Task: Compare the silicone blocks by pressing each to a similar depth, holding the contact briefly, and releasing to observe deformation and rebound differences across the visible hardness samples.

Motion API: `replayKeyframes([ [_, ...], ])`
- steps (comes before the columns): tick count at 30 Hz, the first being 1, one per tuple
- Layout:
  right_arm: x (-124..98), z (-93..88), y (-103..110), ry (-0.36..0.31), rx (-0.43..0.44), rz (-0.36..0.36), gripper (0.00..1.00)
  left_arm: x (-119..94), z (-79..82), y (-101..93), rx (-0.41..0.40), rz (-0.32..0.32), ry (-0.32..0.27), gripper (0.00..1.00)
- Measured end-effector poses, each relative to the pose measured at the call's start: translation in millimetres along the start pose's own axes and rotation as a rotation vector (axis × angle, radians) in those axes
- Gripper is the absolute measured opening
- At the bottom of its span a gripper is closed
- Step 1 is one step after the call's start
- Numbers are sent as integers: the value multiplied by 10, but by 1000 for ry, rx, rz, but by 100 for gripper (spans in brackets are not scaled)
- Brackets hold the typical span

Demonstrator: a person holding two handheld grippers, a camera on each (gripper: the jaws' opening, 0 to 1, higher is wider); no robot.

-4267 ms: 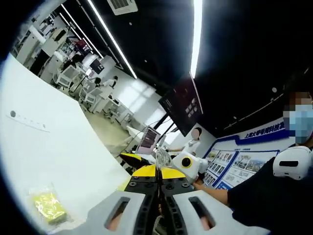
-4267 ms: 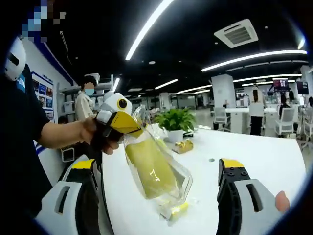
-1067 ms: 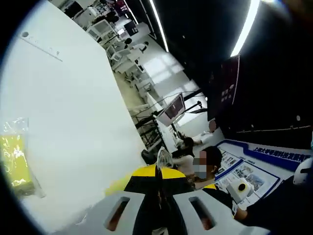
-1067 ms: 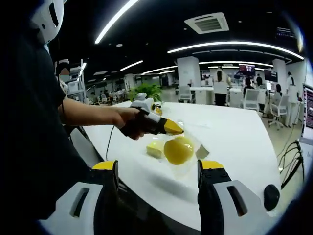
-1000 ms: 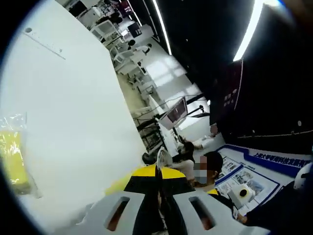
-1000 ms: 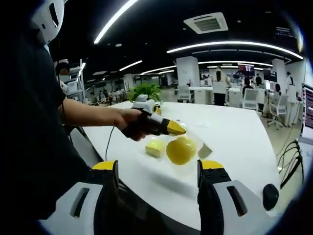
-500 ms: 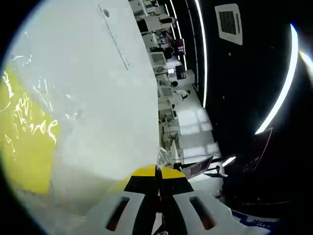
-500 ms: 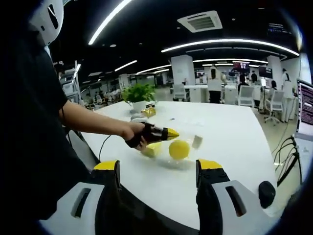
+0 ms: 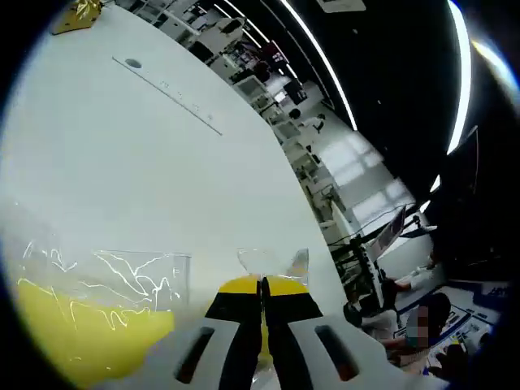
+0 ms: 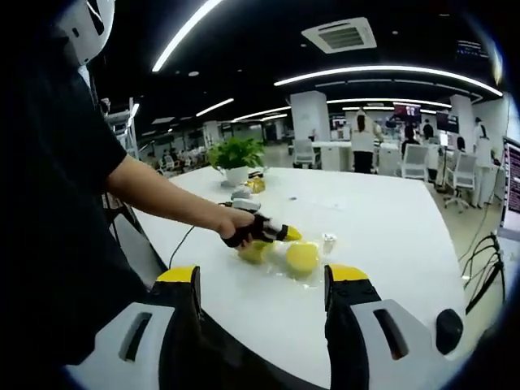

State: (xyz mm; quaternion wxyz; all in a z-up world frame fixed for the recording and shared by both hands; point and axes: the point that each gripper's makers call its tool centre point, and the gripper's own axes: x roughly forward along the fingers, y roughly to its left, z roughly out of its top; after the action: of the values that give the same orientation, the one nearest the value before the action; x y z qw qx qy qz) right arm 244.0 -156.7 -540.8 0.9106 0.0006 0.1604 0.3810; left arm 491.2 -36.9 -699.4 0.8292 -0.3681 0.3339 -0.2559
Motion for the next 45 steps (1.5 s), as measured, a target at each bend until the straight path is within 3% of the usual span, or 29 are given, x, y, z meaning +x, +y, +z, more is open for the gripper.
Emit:
replayKeyframes([
  [8, 31, -104, 92, 27, 14, 0, 56, 47, -72, 58, 88, 23, 67, 0],
  [12, 39, -93, 143, 17, 22, -1, 57, 80, -104, 116, 209, 38, 122, 0],
  [21, -11, -158, 141, 45, 16, -33, 55, 125, -100, 155, 151, 32, 168, 0],
  [24, -17, -262, 150, 92, -25, -50, 55, 98, -130, 161, 237, 31, 215, 2],
  [29, -11, -273, 218, 90, -19, -36, 56, 64, -112, 173, 277, 61, 218, 6],
  [31, 0, -280, 247, 98, -24, -32, 58, 30, -100, 209, 365, 99, 235, 9],
  [33, 8, -269, 267, 93, -23, -29, 59, -1, -80, 230, 405, 121, 243, 13],
  [37, 28, -294, 274, 115, -36, -37, 59, -60, -15, 118, 448, 55, 221, 20],
  [43, 73, -302, 355, 122, -52, -11, 60, -228, 76, -77, 494, 10, 185, 23],
  [45, 105, -276, 366, 123, -72, -11, 60, -275, 122, -30, 527, 14, 190, 24],
])
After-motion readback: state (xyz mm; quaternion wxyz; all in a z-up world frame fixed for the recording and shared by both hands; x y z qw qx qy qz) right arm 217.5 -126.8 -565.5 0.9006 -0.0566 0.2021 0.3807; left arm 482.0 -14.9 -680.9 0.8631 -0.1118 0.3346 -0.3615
